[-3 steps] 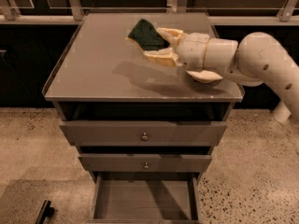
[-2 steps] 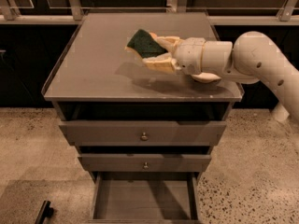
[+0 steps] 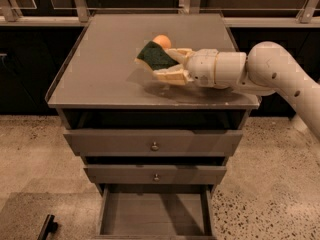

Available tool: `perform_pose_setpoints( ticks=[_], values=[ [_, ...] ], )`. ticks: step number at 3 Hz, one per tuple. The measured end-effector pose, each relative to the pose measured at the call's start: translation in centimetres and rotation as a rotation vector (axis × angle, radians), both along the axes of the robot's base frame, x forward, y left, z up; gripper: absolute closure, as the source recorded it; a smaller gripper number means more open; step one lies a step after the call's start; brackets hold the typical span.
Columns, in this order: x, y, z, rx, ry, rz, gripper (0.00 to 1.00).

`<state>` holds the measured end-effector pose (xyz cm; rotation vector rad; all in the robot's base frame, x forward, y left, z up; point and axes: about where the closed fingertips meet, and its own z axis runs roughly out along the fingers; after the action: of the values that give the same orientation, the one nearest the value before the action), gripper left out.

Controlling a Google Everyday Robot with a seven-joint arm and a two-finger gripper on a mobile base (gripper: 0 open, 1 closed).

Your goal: Pick sponge from bottom drawer and place on counter

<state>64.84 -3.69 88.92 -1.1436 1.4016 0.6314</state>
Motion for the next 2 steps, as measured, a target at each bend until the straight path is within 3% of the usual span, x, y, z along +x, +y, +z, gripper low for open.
perform_pose_setpoints(
  ticks=[2],
  values=[
    [0.0,0.01,0.0,0.0,0.0,0.0,0.34]
  ],
)
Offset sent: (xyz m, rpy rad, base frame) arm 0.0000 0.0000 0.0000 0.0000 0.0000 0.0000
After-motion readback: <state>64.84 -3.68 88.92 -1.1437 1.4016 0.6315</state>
